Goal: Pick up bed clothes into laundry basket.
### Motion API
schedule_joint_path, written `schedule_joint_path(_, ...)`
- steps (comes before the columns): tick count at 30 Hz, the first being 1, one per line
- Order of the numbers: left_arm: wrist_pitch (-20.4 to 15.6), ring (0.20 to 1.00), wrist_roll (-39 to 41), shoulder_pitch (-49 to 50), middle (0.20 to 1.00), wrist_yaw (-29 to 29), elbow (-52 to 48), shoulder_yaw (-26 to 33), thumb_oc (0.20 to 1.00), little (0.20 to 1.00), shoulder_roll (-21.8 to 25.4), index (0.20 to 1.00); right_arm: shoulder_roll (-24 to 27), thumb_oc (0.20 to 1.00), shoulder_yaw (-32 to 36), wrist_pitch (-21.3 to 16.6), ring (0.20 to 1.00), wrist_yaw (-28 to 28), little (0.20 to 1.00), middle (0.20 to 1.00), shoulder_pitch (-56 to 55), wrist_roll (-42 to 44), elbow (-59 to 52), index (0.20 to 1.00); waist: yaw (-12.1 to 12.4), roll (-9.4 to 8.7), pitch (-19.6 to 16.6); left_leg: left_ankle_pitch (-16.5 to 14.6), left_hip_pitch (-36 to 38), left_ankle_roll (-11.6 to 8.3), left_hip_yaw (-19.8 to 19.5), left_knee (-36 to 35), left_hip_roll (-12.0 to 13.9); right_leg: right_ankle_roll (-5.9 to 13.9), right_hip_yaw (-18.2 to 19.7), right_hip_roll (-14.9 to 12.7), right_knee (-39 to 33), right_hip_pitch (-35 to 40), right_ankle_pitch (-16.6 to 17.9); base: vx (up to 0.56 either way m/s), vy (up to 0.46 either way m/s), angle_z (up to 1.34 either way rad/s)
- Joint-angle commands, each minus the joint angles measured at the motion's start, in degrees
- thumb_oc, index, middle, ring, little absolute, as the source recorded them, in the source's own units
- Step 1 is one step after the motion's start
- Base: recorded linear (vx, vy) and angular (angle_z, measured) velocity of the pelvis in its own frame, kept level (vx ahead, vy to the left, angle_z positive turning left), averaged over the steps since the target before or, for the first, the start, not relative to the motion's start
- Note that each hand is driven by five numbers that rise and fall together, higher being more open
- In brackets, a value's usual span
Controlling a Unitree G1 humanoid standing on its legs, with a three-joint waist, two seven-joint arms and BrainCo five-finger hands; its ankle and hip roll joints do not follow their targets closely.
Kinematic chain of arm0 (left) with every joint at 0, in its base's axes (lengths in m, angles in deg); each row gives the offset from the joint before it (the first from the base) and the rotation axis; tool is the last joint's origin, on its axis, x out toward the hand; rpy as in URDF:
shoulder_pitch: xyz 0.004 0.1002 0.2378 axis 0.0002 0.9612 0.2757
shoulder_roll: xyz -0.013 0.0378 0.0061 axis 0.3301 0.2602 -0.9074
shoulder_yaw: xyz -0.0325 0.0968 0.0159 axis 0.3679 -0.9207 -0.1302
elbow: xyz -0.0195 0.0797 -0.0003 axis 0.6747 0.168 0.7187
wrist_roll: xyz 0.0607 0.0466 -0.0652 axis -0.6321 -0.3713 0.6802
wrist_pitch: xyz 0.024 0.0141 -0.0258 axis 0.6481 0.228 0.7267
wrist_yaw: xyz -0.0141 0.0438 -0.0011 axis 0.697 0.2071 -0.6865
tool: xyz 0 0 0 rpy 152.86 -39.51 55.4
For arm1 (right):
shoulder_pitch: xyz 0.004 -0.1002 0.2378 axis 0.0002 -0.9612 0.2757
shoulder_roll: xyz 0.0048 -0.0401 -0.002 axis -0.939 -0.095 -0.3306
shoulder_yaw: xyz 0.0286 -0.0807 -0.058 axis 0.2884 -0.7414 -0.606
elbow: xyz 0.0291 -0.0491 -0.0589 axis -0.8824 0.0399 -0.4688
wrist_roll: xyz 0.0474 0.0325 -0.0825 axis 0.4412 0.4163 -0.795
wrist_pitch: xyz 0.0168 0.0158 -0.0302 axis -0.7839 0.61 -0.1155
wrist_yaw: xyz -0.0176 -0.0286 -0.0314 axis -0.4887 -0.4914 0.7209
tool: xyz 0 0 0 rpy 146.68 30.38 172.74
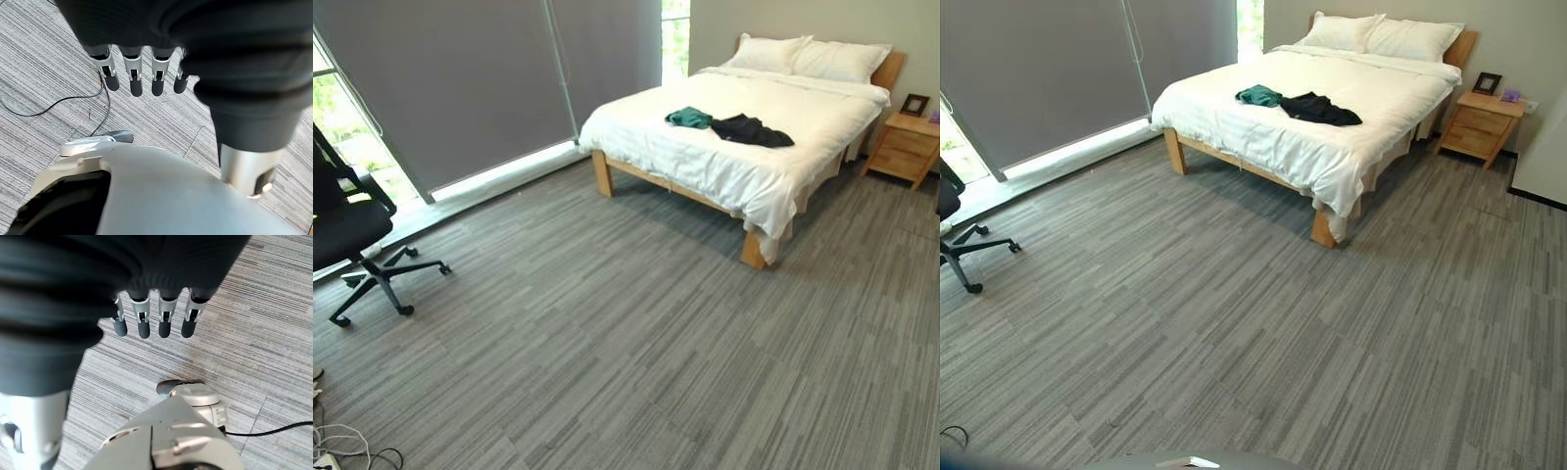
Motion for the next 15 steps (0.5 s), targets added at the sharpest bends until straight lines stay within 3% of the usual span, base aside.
schedule_joint_path(1, -1.2, 1.0, -3.8, -3.3, 1.0, 1.3, 3.6, 0.5, 1.0, 1.0, -0.7, 1.0, 0.3, 1.0, -0.7, 0.1, 1.0, -0.8, 1.0, 1.0, 3.8, 1.9, 2.7, 1.0, -0.2, -3.36, 1.1, 1.1, 0.7, 0.11, -2.2, -2.5, -2.0, 3.9, -1.6, -1.7, -6.4, 4.0, 3.5, 0.0, 0.0, 0.0)
schedule_joint_path(15, -0.5, 1.0, -2.5, -3.6, 1.0, 1.5, 4.7, 1.9, 1.0, 1.0, 0.4, 1.0, 1.1, 1.0, 0.3, 0.3, 1.0, -0.7, 1.0, 1.0, 4.9, 3.4, 3.8, 1.0, 0.2, -3.37, 0.5, 1.1, 0.8, 0.04, -2.4, -2.8, -2.0, 3.96, -1.7, -1.8, -6.4, 4.0, 3.5, 0.0, 0.0, 0.0)
